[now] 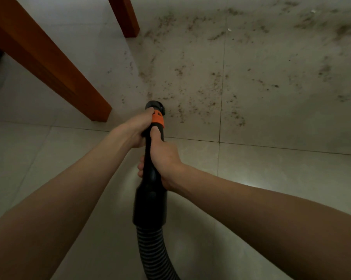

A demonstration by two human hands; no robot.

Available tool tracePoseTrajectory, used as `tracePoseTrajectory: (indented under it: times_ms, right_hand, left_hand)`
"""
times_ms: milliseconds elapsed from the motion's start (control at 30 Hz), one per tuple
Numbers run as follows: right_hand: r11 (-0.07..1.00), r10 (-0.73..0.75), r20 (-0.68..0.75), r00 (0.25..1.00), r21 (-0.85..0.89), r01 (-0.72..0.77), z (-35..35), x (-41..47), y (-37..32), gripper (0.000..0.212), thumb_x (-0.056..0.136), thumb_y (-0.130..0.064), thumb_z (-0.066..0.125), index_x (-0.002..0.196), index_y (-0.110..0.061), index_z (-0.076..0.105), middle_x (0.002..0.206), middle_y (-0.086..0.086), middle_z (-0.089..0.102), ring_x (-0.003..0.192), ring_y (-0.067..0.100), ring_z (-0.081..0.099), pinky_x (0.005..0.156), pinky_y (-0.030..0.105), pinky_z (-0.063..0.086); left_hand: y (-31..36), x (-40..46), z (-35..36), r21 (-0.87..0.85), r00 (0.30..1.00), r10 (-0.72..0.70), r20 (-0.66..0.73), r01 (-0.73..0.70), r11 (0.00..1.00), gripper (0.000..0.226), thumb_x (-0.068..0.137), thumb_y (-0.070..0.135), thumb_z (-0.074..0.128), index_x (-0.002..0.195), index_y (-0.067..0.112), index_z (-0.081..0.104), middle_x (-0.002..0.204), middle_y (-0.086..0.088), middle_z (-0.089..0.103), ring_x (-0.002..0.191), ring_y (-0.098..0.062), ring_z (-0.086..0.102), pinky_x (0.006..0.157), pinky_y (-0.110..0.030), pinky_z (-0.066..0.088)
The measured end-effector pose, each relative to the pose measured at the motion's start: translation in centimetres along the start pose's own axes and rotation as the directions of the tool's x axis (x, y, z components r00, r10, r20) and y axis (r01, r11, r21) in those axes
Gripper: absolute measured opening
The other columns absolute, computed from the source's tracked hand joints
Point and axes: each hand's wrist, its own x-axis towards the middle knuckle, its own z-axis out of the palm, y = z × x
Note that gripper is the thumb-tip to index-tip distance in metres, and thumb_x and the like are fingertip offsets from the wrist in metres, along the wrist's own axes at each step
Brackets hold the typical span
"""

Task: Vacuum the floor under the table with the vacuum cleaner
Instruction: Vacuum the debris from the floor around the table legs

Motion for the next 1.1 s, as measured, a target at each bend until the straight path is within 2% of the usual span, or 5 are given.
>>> tracePoseTrajectory:
  times_ms: [233, 333, 467, 800, 1100]
  right_hand:
    - [0.999, 0.018, 0.036, 0.999, 0.047, -0.02, 0.2, 1.6, -1.6, 0.048, 0.098, -0.049, 0.042, 0.087, -0.003, 0.053, 0.051, 0.008, 0.05, 0.034, 0.016, 0.05, 0.037, 0.021, 0.044]
    - [0.996, 0.028, 0.043, 0.999, 0.085, -0.032, 0.4, 2.0, -1.9, 0.048, 0.098, -0.049, 0.041, 0.088, -0.004, 0.053, 0.054, 0.01, 0.05, 0.032, 0.015, 0.048, 0.035, 0.019, 0.043]
    - [0.994, 0.035, 0.048, 0.998, 0.099, -0.04, 0.3, 2.0, -1.6, 0.047, 0.098, -0.049, 0.041, 0.087, -0.004, 0.052, 0.054, 0.009, 0.049, 0.035, 0.016, 0.048, 0.037, 0.02, 0.043]
    - [0.991, 0.061, -0.013, 0.998, 0.122, -0.059, 0.6, -0.1, 0.9, 0.051, 0.095, -0.053, 0.041, 0.094, -0.004, 0.056, 0.048, 0.007, 0.049, 0.036, 0.018, 0.049, 0.041, 0.026, 0.044]
    - [0.987, 0.049, -0.091, 0.995, 0.157, -0.034, 0.0, -2.5, 1.6, 0.052, 0.098, -0.051, 0.039, 0.086, -0.003, 0.055, 0.048, 0.007, 0.047, 0.035, 0.017, 0.047, 0.039, 0.024, 0.043]
  left_hand:
    - [1.5, 1.4, -0.1, 0.004, 0.998, 0.033, -0.046, -0.033, 0.999, 0.043, 0.098, 0.046, 0.039, 0.085, 0.006, 0.05, 0.077, -0.008, 0.055, 0.063, -0.017, 0.053, 0.057, -0.027, 0.045]
    - [1.9, 1.9, -0.1, 0.008, 0.998, 0.046, -0.042, -0.045, 0.999, 0.039, 0.098, 0.045, 0.038, 0.097, 0.007, 0.051, 0.077, -0.007, 0.054, 0.062, -0.017, 0.052, 0.055, -0.027, 0.045]
    - [1.7, 1.9, -0.1, 0.024, 0.997, 0.06, -0.049, -0.059, 0.998, 0.037, 0.098, 0.044, 0.038, 0.087, 0.01, 0.049, 0.082, -0.008, 0.055, 0.068, -0.018, 0.054, 0.061, -0.028, 0.046]
    - [-0.8, -0.7, 0.3, 0.026, 0.997, 0.081, -0.009, -0.081, 0.996, 0.037, 0.1, 0.04, 0.037, 0.11, 0.007, 0.05, 0.075, -0.006, 0.051, 0.063, -0.017, 0.049, 0.053, -0.027, 0.041]
    - [-1.8, -2.8, 1.6, 0.081, 0.996, 0.068, 0.066, -0.073, 0.994, 0.041, 0.101, 0.04, 0.034, 0.079, 0.008, 0.047, 0.075, -0.008, 0.052, 0.063, -0.019, 0.049, 0.056, -0.028, 0.042]
